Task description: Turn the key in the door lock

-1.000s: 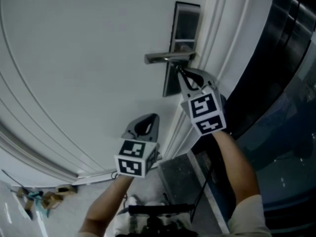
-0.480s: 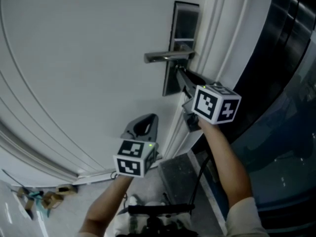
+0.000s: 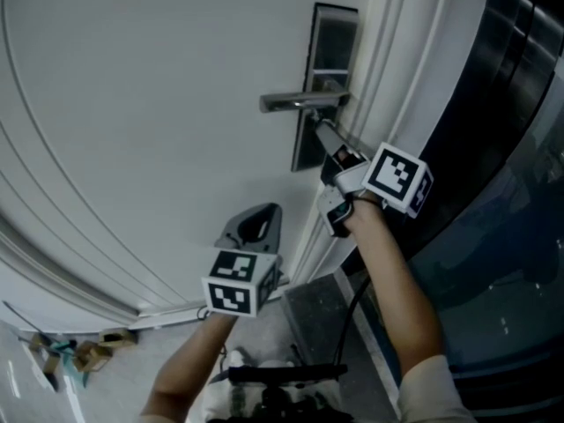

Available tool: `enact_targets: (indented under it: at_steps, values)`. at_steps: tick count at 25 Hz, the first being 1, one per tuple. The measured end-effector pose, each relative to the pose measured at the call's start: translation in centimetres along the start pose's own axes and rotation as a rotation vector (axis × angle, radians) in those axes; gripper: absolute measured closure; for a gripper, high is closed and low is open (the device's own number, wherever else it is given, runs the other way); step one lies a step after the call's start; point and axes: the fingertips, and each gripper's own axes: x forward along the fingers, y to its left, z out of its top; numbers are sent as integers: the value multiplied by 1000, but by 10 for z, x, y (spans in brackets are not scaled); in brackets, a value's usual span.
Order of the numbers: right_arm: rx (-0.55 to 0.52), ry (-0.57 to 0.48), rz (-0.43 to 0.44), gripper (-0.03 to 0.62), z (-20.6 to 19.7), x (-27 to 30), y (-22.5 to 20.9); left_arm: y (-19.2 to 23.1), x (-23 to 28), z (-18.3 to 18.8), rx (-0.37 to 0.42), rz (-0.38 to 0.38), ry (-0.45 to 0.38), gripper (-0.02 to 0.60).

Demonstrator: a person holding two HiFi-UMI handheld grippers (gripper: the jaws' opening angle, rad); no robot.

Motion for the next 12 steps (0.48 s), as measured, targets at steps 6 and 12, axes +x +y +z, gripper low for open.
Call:
enact_targets:
  at_steps: [6, 12]
  values:
    - [84, -4, 33, 543, 1, 0, -1, -3, 1, 0, 2, -6, -1, 561]
    - [275, -13, 79, 539, 1, -1, -3, 0, 0, 0, 1, -1, -1, 561]
